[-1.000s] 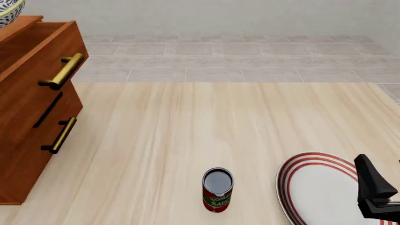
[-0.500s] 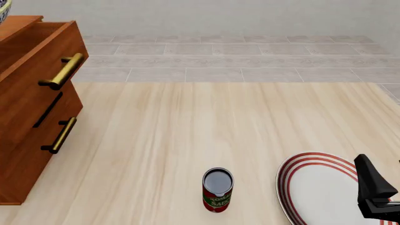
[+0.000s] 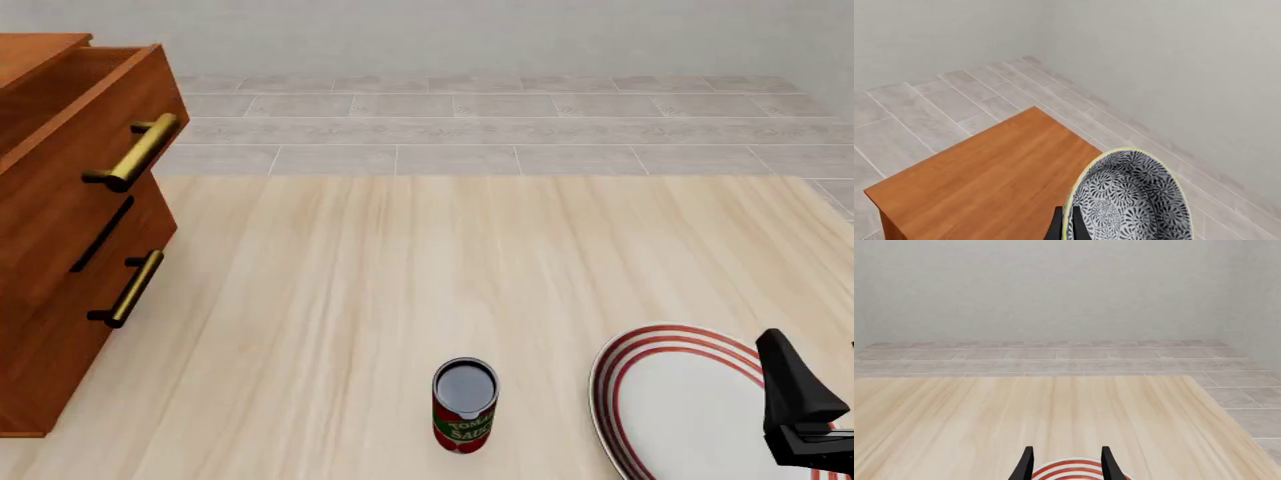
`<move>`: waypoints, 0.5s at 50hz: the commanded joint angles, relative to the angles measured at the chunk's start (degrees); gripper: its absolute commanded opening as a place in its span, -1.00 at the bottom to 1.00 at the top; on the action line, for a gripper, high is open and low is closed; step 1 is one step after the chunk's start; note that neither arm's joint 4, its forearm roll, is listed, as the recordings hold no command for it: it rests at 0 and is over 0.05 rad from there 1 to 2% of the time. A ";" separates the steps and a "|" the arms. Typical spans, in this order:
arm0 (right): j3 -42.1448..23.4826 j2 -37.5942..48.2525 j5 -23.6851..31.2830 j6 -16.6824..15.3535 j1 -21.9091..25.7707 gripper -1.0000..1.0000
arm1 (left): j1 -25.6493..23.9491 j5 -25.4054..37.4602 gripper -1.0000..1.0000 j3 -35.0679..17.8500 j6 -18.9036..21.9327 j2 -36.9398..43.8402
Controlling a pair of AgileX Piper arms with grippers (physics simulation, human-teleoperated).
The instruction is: Put the bowl on top of the cabinet.
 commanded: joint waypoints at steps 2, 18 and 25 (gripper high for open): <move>0.00 -0.02 0.01 0.00 0.00 1.00 | 1.36 -0.96 -1.00 0.07 -0.19 0.73; 0.00 -0.02 0.01 0.00 0.00 1.00 | 4.30 -2.76 -1.00 0.79 -0.30 3.37; 0.00 -0.01 0.01 0.00 0.00 1.00 | 5.73 -3.83 -1.00 1.19 -0.39 4.49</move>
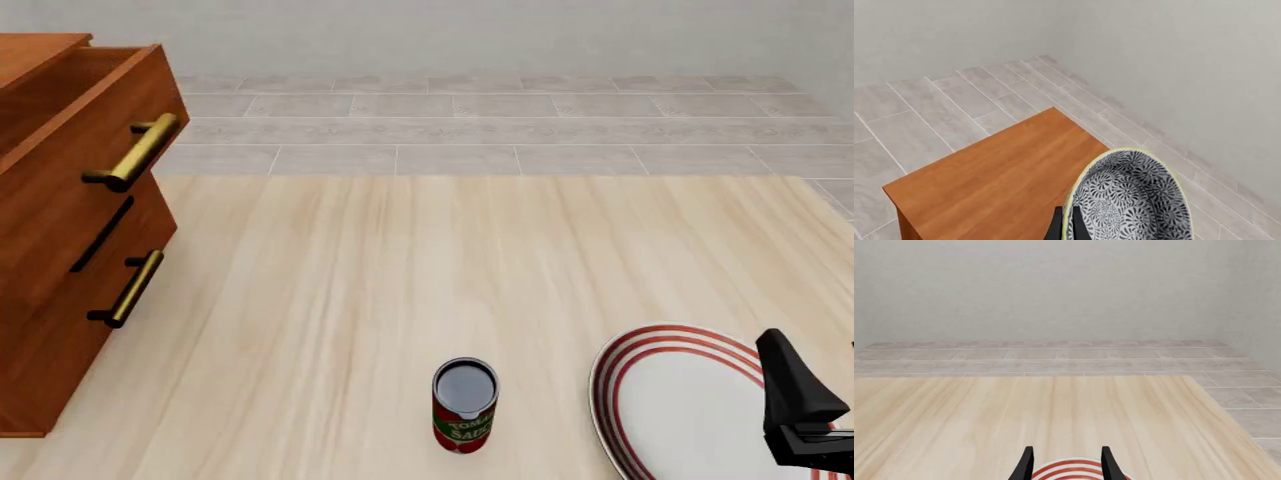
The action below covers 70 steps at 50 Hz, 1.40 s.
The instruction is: Put the bowl on top of the cabinet.
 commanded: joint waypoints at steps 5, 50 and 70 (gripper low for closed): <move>0.00 0.00 0.00 0.02 -0.01 1.00 | 3.00 -2.14 -1.00 0.63 -0.24 2.73; 0.00 0.02 -0.01 -0.02 0.01 1.00 | 6.31 -8.88 -1.00 4.59 -1.63 9.43; 0.00 -0.03 0.01 0.00 0.00 1.00 | -1.67 -4.96 1.00 4.68 -3.28 -2.65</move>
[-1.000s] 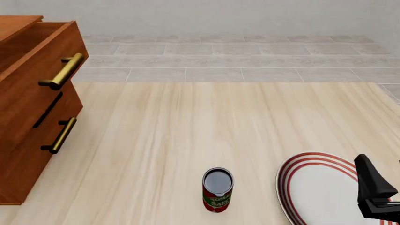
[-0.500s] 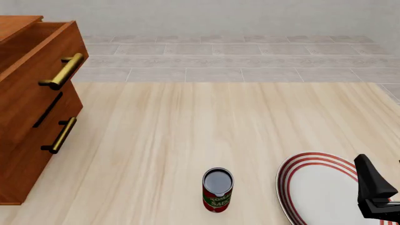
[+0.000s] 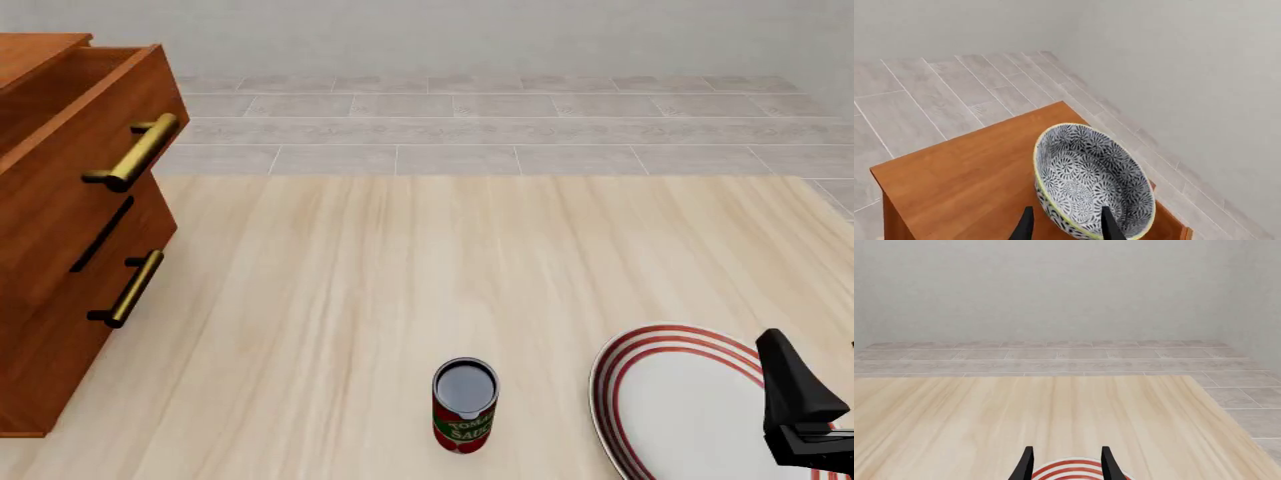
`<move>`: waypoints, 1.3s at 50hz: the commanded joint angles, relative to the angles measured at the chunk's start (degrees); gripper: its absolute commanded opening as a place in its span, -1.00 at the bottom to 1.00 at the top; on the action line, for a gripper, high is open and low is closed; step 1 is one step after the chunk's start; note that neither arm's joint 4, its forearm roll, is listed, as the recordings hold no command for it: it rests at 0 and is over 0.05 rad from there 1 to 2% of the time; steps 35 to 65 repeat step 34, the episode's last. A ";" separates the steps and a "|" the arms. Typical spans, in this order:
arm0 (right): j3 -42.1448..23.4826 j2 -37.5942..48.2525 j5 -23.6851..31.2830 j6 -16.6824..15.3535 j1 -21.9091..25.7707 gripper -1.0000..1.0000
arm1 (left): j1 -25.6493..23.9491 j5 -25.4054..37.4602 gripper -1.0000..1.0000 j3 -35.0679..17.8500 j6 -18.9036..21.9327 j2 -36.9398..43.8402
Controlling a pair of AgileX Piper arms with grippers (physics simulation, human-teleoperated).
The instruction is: Put the bowl on top of the cabinet.
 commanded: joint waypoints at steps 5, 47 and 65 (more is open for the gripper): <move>0.00 -0.02 0.01 -0.01 0.01 1.00 | -4.80 7.07 1.00 -4.29 4.29 -9.79; 0.00 -0.01 0.00 0.00 0.00 1.00 | -14.04 18.45 1.00 -9.30 8.67 -26.11; 0.00 -0.01 0.00 0.00 0.00 1.00 | -14.04 18.45 1.00 -9.30 8.67 -26.11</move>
